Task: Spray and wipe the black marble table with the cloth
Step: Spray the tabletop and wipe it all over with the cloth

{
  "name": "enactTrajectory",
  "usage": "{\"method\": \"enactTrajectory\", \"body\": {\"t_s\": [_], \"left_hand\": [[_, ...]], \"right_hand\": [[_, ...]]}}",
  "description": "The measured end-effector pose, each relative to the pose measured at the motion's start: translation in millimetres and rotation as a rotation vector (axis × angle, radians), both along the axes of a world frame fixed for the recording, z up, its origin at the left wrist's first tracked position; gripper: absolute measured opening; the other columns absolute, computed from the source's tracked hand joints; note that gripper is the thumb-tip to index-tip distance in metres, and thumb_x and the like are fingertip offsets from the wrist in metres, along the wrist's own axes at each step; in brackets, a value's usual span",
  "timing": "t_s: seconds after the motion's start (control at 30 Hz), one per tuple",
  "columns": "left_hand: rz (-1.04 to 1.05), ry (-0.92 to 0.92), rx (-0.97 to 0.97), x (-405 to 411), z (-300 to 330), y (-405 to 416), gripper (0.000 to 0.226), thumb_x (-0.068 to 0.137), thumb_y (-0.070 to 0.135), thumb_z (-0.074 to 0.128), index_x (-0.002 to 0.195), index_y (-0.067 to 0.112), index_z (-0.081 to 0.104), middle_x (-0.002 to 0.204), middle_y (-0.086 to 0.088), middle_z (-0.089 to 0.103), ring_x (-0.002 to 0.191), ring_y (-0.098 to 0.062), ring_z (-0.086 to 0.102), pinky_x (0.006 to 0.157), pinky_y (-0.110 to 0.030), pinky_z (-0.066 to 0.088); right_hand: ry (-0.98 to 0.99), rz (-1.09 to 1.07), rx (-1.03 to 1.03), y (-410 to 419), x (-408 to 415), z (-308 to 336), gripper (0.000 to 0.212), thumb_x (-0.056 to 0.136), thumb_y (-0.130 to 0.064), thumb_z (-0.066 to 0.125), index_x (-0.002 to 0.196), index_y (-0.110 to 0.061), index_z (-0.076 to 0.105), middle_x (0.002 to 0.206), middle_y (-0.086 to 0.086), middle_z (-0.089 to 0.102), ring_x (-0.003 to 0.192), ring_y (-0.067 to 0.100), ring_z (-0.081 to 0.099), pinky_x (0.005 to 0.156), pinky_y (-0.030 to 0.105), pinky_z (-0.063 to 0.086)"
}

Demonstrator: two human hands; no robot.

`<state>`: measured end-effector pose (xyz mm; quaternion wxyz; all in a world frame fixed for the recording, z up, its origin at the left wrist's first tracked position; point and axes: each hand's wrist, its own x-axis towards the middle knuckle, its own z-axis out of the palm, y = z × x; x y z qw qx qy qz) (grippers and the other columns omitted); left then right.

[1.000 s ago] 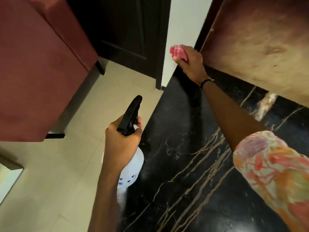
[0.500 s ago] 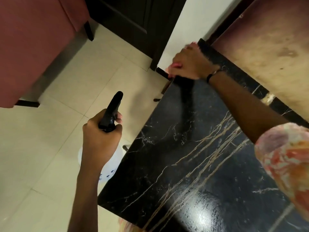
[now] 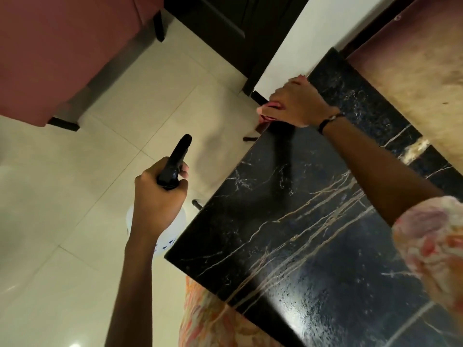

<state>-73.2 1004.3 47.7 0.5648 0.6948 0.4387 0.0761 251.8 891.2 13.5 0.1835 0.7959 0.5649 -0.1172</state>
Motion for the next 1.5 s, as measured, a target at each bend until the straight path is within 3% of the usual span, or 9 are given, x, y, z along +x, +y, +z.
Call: {"method": "enactTrajectory", "body": {"t_s": [0.3,0.4,0.5,0.6,0.77,1.03,1.23,1.37,1.5], "left_hand": [[0.099,0.047,0.033,-54.1,2.4,-4.0,0.03,0.071,-0.009,0.052,0.082,0.017,0.063,0.083,-0.008,0.066,0.056,-0.021,0.042,0.06,-0.03,0.039],[0.109,0.044,0.056,-76.0,6.9,-6.1,0.042,0.072,-0.01,0.052,0.084,0.029,0.062,0.083,-0.002,0.065,0.058,-0.025,0.044,0.059,-0.031,0.041],[0.109,0.053,0.081,-96.6,15.0,-9.8,0.064,0.073,-0.011,0.051,0.084,0.052,0.053,0.086,-0.002,0.065,0.059,-0.028,0.046,0.06,-0.028,0.041],[0.141,0.062,0.061,-112.0,19.8,-16.6,0.067,0.074,-0.011,0.05,0.083,0.055,0.052,0.089,-0.004,0.065,0.061,-0.028,0.045,0.063,-0.028,0.04],[0.192,0.043,0.059,-128.5,26.2,-34.1,0.068,0.075,-0.013,0.05,0.086,0.054,0.051,0.091,-0.007,0.066,0.061,-0.027,0.047,0.067,-0.034,0.043],[0.256,0.034,0.057,-156.5,34.1,-76.1,0.062,0.073,-0.01,0.051,0.082,0.051,0.06,0.086,-0.003,0.065,0.06,-0.028,0.044,0.06,-0.035,0.043],[0.312,0.061,0.08,-169.2,48.2,-123.4,0.071,0.074,-0.009,0.051,0.073,0.062,0.057,0.083,-0.034,0.056,0.051,-0.023,0.041,0.055,-0.033,0.04],[0.289,0.045,0.095,-172.4,57.7,-160.7,0.071,0.074,-0.007,0.051,0.071,0.063,0.057,0.078,-0.03,0.058,0.042,-0.009,0.044,0.054,-0.03,0.042],[0.222,0.049,0.068,-175.0,65.1,-201.3,0.047,0.075,-0.004,0.054,0.068,0.042,0.059,0.058,-0.015,0.045,0.039,-0.009,0.04,0.05,-0.029,0.041]], "right_hand": [[0.287,0.076,0.077,3.9,-223.8,-3.9,0.057,0.09,-0.071,0.025,0.071,-0.026,0.053,0.067,-0.007,0.053,0.074,0.017,0.049,0.095,0.043,0.035],[0.425,0.161,0.157,0.7,-295.7,-6.6,0.049,0.095,-0.057,0.039,0.082,-0.017,0.065,0.075,0.001,0.064,0.078,0.021,0.057,0.093,0.04,0.036],[0.432,0.219,0.068,4.6,-293.0,-4.2,0.058,0.095,-0.062,0.028,0.094,-0.018,0.065,0.085,-0.003,0.066,0.086,0.017,0.058,0.097,0.036,0.036],[0.314,0.203,-0.017,9.8,-245.9,3.3,0.071,0.089,-0.072,0.013,0.097,-0.025,0.066,0.082,-0.008,0.063,0.085,0.017,0.058,0.1,0.041,0.036],[0.231,0.123,0.026,0.4,-221.9,0.9,0.062,0.095,-0.064,0.024,0.1,-0.017,0.064,0.098,0.0,0.067,0.097,0.02,0.058,0.106,0.04,0.032],[0.35,0.289,0.099,-3.1,-339.9,-13.1,0.071,0.084,-0.078,0.033,0.109,-0.017,0.06,0.108,-0.002,0.066,0.101,0.02,0.056,0.1,0.039,0.032],[0.413,0.38,0.253,-33.3,-328.4,-11.6,0.05,0.094,-0.056,0.044,0.134,-0.027,0.051,0.134,-0.009,0.056,0.128,0.014,0.044,0.114,0.033,0.018],[0.512,0.304,0.338,-60.0,-335.7,2.0,0.047,0.096,-0.038,0.052,0.141,-0.025,0.047,0.145,-0.005,0.049,0.138,0.015,0.035,0.118,0.032,0.009],[0.608,0.223,0.445,-127.3,-344.8,22.0,0.041,0.095,-0.033,0.056,0.133,-0.018,0.056,0.132,0.002,0.06,0.128,0.019,0.048,0.115,0.035,0.024]]}}
